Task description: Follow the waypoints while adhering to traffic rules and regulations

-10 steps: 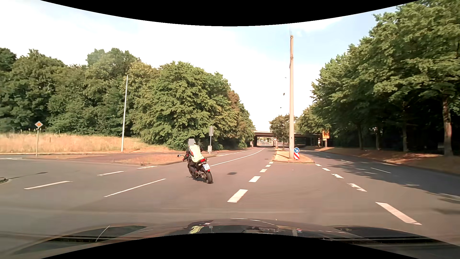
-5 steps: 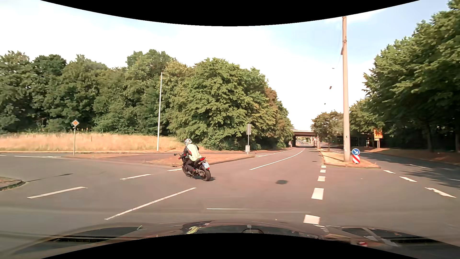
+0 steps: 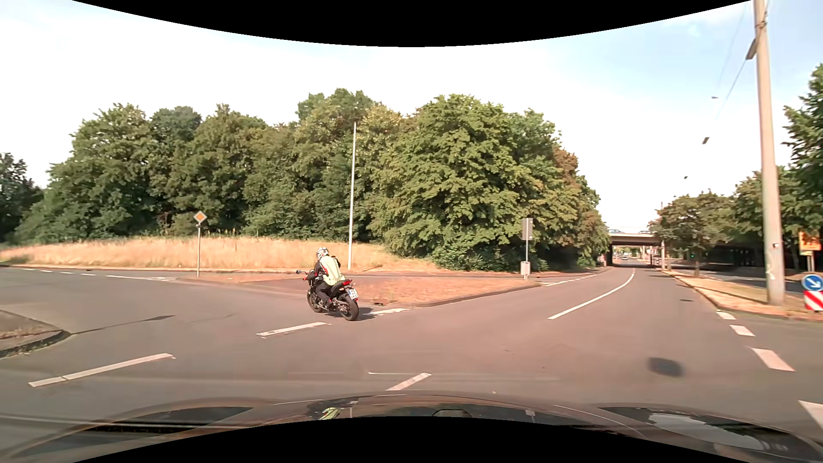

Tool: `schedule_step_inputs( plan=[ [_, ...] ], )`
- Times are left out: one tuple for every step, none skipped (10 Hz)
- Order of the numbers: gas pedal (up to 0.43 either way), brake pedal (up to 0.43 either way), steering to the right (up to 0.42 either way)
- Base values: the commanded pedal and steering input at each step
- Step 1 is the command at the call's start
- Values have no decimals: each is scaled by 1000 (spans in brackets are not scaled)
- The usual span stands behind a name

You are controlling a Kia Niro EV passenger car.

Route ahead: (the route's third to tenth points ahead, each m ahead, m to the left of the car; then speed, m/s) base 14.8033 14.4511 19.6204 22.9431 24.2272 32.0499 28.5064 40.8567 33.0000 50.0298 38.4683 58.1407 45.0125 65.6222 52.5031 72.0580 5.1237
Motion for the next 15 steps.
schedule_step_inputs(
  plan=[
    [150,0,-325],
    [150,0,-327],
    [150,0,-327],
    [150,0,-327],
    [189,0,-327],
    [197,0,-327],
    [209,0,-327],
    [209,0,-327],
    [209,0,-325],
    [209,0,-324],
    [209,0,-321],
    [220,0,-312],
    [220,0,-305],
    [220,0,-295],
    [228,0,-279]
  ],
)
